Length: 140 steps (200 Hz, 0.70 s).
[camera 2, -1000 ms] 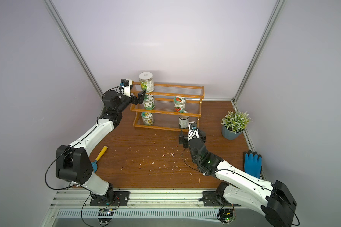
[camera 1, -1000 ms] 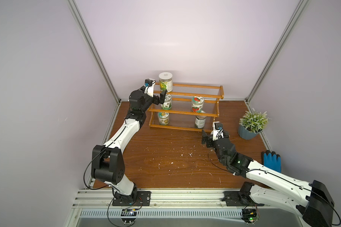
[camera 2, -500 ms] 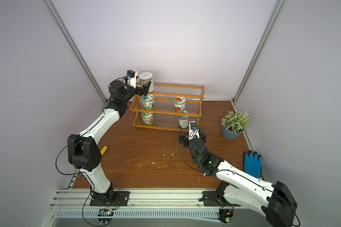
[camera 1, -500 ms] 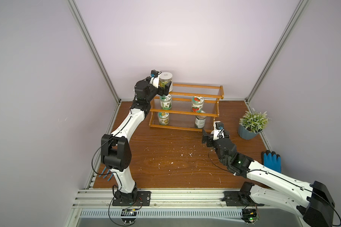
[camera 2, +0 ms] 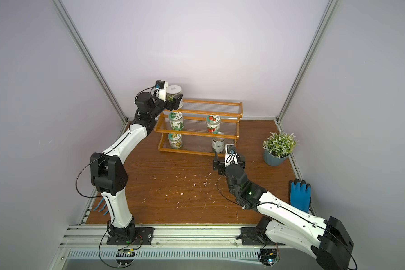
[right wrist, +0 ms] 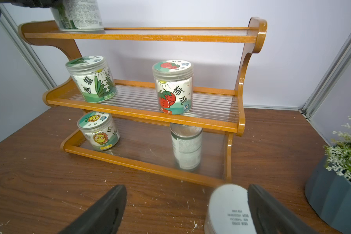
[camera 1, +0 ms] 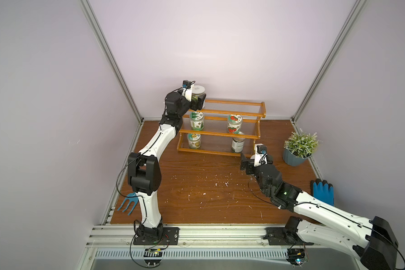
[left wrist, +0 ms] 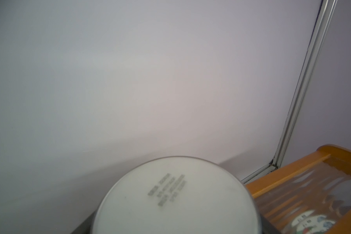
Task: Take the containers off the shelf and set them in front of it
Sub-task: 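Pick up a container from the shelf.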
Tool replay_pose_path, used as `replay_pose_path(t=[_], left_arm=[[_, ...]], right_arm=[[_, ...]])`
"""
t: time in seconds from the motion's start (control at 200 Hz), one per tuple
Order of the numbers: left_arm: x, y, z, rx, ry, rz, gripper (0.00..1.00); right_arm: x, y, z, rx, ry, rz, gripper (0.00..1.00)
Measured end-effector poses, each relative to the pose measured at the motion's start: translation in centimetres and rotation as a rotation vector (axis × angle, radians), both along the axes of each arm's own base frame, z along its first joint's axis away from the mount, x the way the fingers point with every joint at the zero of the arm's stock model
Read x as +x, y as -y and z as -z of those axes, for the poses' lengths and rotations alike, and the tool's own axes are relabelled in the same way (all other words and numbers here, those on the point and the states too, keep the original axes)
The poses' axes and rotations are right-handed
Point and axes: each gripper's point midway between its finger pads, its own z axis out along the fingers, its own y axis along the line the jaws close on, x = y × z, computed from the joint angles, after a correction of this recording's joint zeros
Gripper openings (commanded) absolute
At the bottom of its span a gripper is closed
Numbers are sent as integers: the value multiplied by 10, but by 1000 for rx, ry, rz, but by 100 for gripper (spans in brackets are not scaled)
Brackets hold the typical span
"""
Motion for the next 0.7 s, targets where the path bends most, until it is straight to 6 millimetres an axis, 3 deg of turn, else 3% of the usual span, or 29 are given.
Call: replay_pose_path(t=[0.18, 0.39, 0.555, 0.701], left_arm=[[-1, 2, 1, -1, -5, 6, 58], [-9, 1, 0, -1, -8, 12, 54], [-40, -2, -8, -2, -8, 27, 53], [-80, -2, -29, -8, 36, 46, 52]], right_arm=[[0, 4, -4, 13, 10, 8, 99], [1, 8, -5, 17, 12, 17, 99], [1, 9, -5, 23, 11, 11, 99], [0, 11, -10, 42, 21, 10, 99]])
